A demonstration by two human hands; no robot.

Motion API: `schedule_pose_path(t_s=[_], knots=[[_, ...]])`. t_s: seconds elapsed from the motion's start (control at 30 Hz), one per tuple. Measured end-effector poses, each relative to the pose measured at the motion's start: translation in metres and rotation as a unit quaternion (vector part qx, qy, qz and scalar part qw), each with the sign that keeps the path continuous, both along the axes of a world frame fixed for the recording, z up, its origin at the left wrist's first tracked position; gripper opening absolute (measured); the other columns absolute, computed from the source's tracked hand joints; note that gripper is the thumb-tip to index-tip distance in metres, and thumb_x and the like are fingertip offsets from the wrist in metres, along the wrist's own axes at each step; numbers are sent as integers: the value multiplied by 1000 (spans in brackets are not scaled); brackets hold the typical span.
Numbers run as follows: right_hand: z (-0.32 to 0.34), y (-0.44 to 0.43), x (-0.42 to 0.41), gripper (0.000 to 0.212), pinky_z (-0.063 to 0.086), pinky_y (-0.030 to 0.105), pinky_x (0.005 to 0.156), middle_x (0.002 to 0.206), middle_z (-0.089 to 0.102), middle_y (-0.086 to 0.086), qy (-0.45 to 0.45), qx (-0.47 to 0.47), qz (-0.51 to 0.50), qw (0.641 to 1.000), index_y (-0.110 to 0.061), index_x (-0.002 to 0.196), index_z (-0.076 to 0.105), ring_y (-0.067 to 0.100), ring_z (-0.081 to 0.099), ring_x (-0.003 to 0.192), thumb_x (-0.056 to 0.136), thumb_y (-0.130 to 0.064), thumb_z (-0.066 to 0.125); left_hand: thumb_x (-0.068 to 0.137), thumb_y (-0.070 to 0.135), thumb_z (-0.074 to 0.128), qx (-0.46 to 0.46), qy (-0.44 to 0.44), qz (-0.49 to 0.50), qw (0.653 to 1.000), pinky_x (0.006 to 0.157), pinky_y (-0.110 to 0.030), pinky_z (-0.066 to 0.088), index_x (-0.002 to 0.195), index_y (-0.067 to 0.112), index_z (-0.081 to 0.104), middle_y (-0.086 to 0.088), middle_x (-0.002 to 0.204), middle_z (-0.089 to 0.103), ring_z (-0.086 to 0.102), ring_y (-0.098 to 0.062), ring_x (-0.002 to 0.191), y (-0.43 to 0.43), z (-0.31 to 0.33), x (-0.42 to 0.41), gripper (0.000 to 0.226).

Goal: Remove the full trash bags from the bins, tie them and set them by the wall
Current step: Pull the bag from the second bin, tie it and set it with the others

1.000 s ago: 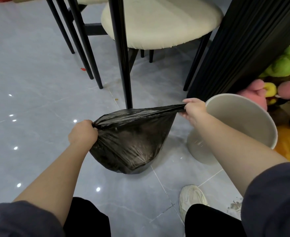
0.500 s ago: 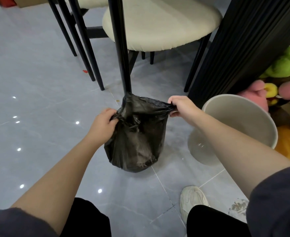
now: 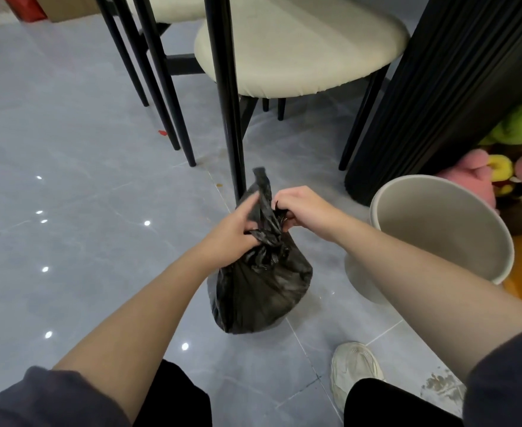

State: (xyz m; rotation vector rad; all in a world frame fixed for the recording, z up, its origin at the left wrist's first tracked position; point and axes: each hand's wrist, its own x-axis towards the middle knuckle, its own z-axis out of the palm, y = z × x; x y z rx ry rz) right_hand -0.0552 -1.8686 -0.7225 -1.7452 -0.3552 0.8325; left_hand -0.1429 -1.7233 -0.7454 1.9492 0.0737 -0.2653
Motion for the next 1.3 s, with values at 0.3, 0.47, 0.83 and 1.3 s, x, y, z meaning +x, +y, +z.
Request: schedule_pose_path(t_s=[0.3,0.47,0.83,1.3], knots=[[-9,-8,7,35,50,29,76,100,64,5,-52,-44,27,997,-14,103,63,21,61,98,84,4,40,94,11,51,-1,35,101,994,72,-21,53,96,9,68,-3,85,72,65,-7,75,2,7,-3,17],[-36,-24,11,90,28,30,113,153,28,-4,-26,-173,260,950,-29,150,17,12,25,141,80,-12,71,98,11,44,-108,40,122,986,66,-17,54,94,13,64,5,76,70,68,-6,69,10,19,-4,21],[-35,12,-13,23,51,33,84,95,67,7,-185,-72,101,975,-7,110,55,23,63,88,90,-15,46,95,6,47,-89,-9,221,971,63,-16,50,81,16,65,3,74,64,60,-6,67,19,13,2,25],[-32,14,-18,26,44,35,97,92,66,1,-54,-10,43,998,-18,81,62,16,60,92,99,-11,44,92,2,49,-31,15,219,975,80,-30,54,104,6,68,-6,89,70,64,-15,80,21,11,6,23]])
